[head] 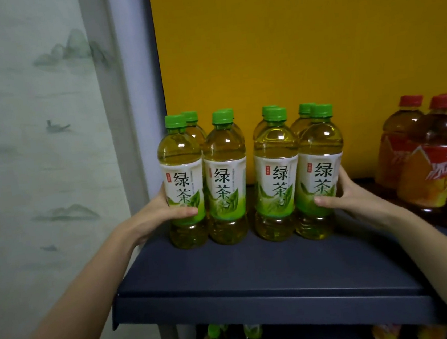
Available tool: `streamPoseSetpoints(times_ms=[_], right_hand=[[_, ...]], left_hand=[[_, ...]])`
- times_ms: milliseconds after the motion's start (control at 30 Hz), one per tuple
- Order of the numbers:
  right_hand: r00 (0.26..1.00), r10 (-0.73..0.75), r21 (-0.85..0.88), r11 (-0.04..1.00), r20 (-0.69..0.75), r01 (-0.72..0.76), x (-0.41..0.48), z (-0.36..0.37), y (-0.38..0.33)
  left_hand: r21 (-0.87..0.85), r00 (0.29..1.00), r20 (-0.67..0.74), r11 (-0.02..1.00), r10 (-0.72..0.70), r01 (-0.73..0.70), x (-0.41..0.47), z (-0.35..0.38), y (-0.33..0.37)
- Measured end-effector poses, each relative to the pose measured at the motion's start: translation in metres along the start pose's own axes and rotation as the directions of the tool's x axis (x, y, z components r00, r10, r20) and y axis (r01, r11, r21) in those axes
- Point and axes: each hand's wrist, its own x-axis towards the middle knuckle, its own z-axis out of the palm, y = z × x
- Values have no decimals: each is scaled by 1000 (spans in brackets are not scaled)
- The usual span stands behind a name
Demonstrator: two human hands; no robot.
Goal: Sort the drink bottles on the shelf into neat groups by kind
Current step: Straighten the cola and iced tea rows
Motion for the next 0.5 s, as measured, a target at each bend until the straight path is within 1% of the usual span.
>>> streamPoseSetpoints(times_ms=[100,200,367,500], right_hand=[[1000,16,11,1000,-6,-16,3,1,6],[1000,19,-32,999,-9,-19,4,2,7],[1000,-3,-36,999,-31,2,3,7,5],[999,-9,-28,1000,-38,8,2,11,5]], left_hand=[[8,1000,12,1000,7,-7,3,1,-3],[25,999,29,1000,12,-13,4,2,-1],[-16,998,30,999,48,-47,2,9,2],[-14,997,39,998,70,-69,2,12,3]])
